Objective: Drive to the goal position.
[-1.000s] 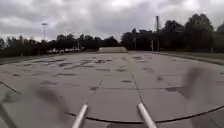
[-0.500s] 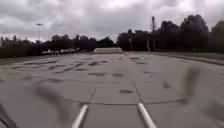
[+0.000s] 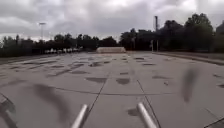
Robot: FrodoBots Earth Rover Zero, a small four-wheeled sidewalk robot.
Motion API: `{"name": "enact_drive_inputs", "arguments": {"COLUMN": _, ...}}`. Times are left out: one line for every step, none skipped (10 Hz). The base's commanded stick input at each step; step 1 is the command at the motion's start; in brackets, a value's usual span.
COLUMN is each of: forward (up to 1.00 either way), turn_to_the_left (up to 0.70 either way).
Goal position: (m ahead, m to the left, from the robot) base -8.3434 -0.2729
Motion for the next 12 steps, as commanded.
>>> {"name": "enact_drive_inputs", "arguments": {"forward": 1.00, "turn_to_the_left": 0.27}}
{"name": "enact_drive_inputs", "arguments": {"forward": 0.00, "turn_to_the_left": 0.45}}
{"name": "enact_drive_inputs", "arguments": {"forward": 0.00, "turn_to_the_left": 0.45}}
{"name": "enact_drive_inputs", "arguments": {"forward": 0.00, "turn_to_the_left": 0.45}}
{"name": "enact_drive_inputs", "arguments": {"forward": 0.00, "turn_to_the_left": 0.45}}
{"name": "enact_drive_inputs", "arguments": {"forward": 0.00, "turn_to_the_left": 0.45}}
{"name": "enact_drive_inputs", "arguments": {"forward": 0.00, "turn_to_the_left": 0.45}}
{"name": "enact_drive_inputs", "arguments": {"forward": 0.00, "turn_to_the_left": 0.45}}
{"name": "enact_drive_inputs", "arguments": {"forward": 0.00, "turn_to_the_left": 0.45}}
{"name": "enact_drive_inputs", "arguments": {"forward": 0.00, "turn_to_the_left": 0.45}}
{"name": "enact_drive_inputs", "arguments": {"forward": 0.00, "turn_to_the_left": 0.45}}
{"name": "enact_drive_inputs", "arguments": {"forward": 0.00, "turn_to_the_left": 0.45}}
